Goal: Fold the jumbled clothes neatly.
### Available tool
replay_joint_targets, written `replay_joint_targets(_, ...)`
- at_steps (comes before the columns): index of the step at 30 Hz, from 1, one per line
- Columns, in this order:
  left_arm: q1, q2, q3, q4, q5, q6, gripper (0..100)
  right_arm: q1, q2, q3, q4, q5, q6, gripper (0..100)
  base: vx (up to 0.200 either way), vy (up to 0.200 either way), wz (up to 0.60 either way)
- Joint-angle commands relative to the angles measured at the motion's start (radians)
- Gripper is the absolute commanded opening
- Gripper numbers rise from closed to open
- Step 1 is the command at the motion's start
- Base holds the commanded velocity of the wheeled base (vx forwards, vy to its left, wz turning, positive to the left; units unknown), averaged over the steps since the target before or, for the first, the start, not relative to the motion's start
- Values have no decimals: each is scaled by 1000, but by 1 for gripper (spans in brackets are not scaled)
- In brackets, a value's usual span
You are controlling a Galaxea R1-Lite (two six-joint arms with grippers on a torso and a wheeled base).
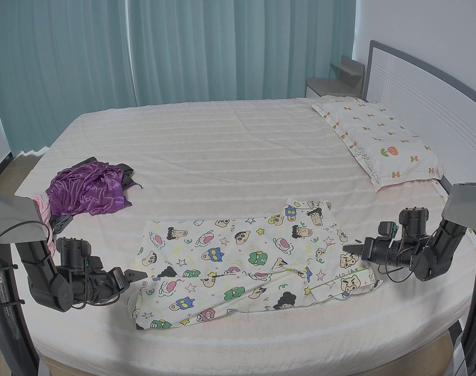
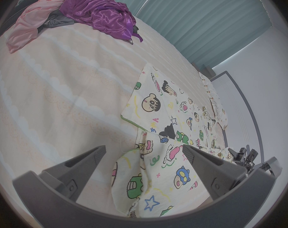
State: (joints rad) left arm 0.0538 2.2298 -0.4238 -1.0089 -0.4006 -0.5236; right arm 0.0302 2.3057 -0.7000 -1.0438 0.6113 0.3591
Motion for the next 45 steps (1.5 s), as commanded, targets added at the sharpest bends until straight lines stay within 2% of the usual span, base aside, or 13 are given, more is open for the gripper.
replay_joint_targets(1, 0, 2, -1, 0, 0, 1, 100, 2, 37, -30, -1, -15, 1, 0, 0, 0, 0)
replay_joint_targets(7, 0, 2, -1, 0, 0, -1, 100, 2, 69, -52, 5, -48, 0, 0, 0, 0, 0)
replay_joint_targets(8, 0, 2, -1, 0, 0, -1, 100, 2, 69, -53, 5, -50, 1, 100, 0, 0, 0)
replay_joint_targets(16, 0, 2, -1, -2, 0, -3, 100, -24, 47, -55, -31, -153, 14, 100, 0, 0, 0)
replay_joint_targets(22, 0, 2, 2, -2, -1, -4, 100, -15, -101, 83, -142, -255, 165, 100, 0, 0, 0)
replay_joint_targets(25, 0, 1, 11, -14, -6, -4, 100, 54, -187, 198, -213, -349, 244, 100, 0, 0, 0)
replay_joint_targets(26, 0, 1, 11, -14, -6, -4, 100, 54, -187, 198, -213, -349, 244, 100, 0, 0, 0)
replay_joint_targets(27, 1, 2, 27, -46, -6, -7, 100, 125, -224, 280, -228, -430, 276, 100, 0, 0, 0)
replay_joint_targets(28, 1, 2, 27, -46, -6, -7, 100, 125, -224, 280, -228, -430, 276, 100, 0, 0, 0)
replay_joint_targets(29, 1, 7, 40, -74, -7, -12, 100, 189, -243, 341, -236, -493, 308, 100, 0, 0, 0)
replay_joint_targets(34, 3, 19, 53, -119, -6, -27, 100, 318, -246, 444, -282, -610, 419, 100, 0, 0, 0)
replay_joint_targets(35, 3, 22, 57, -132, -6, -30, 100, 364, -227, 488, -303, -660, 454, 100, 0, 0, 0)
replay_joint_targets(45, 3, 28, 56, -140, -7, -30, 100, 395, 14, 537, -438, -746, 497, 100, 0, 0, 0)
